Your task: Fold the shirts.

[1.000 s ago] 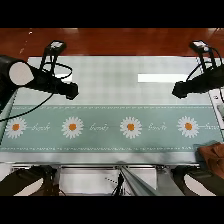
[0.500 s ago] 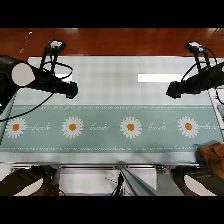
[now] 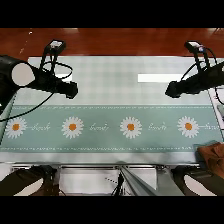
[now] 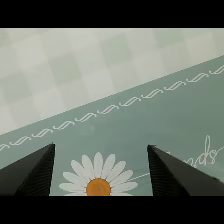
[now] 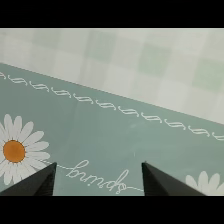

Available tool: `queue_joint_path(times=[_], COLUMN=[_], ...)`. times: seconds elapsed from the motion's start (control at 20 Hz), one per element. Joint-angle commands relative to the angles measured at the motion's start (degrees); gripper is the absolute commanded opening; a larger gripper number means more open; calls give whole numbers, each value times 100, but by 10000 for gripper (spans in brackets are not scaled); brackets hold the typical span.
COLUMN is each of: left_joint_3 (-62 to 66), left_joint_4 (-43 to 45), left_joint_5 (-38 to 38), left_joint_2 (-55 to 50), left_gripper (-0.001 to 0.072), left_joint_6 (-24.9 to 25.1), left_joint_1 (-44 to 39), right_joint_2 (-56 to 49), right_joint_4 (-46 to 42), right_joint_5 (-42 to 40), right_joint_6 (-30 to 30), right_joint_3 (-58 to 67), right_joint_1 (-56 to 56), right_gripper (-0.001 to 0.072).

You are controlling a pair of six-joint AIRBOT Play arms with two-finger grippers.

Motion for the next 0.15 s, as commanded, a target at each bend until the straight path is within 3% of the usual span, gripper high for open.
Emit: queue_joint_path(times=[0.0,0.1], left_joint_3=[2,2], left_joint_4=[2,2], left_joint_5=[0,0], left_joint_2=[-4,-4], left_gripper=[720,720], left_joint_6=[-2,-2], left_joint_1=[-4,-4], right_joint_2=[-4,-4], right_joint_4=[7,7], right_joint_5=[0,0], right_joint_6=[-2,-2], right_joint_3=[0,0], right_joint_1=[7,7], right_gripper=[607,607])
